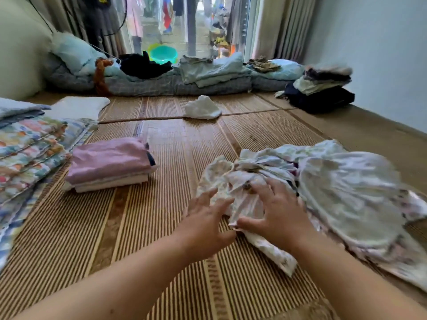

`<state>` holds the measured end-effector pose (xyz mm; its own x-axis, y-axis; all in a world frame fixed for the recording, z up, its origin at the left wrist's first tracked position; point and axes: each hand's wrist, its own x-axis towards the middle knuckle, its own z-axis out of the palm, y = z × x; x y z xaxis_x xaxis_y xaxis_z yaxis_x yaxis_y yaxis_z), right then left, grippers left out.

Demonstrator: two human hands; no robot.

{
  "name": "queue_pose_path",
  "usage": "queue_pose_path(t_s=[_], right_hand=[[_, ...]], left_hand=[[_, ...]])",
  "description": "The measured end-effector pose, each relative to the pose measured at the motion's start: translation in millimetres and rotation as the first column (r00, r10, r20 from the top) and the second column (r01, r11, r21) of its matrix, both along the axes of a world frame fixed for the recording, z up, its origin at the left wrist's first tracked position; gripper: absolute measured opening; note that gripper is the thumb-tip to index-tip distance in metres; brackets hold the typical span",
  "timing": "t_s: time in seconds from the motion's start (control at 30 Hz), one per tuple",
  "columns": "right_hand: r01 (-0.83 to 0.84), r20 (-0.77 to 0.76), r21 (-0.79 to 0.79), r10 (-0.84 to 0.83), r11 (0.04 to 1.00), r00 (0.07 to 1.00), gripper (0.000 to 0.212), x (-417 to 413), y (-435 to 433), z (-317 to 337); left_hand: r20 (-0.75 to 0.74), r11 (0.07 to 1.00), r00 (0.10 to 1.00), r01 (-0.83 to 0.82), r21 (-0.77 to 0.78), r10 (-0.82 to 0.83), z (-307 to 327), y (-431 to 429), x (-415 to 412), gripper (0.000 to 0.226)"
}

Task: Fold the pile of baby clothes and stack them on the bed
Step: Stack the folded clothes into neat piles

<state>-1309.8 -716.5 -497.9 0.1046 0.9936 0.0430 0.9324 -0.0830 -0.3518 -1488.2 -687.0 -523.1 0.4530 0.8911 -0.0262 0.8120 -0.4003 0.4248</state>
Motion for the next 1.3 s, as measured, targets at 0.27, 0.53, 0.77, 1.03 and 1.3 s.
queue_pose_path(t_s=[0.27,0.53,0.77,1.03,1.3], right_hand=[[0.065,-0.029,-0.009,-0.065,0.998,0.997,0.077,80,-24,-26],[0.070,-0.098,-0.028,-0.072,0.997,0.993,0.071,121,-13,-44],[0.076,-0.133,-0.043,-0.081,0.996,0.988,0.065,126,-17,-41],[0.199,-0.225,-0.094,-0.216,0.975,0.950,0.063,110,-17,-37],[0.269,-0.353,-0.055,-0.271,0.962,0.896,0.053,120,-11,-35]], left_hand=[[-0.014,0.998,0.999,0.033,0.056,-0.032,0,11,85,0.072],[-0.279,0.944,0.952,0.202,0.263,-0.126,10,45,149,0.047],[-0.281,0.935,0.950,0.216,0.281,-0.135,49,50,161,0.030],[-0.467,0.943,0.846,0.326,0.069,-0.258,68,31,157,0.035],[-0.503,0.900,0.830,0.384,0.205,-0.240,33,50,199,0.037]])
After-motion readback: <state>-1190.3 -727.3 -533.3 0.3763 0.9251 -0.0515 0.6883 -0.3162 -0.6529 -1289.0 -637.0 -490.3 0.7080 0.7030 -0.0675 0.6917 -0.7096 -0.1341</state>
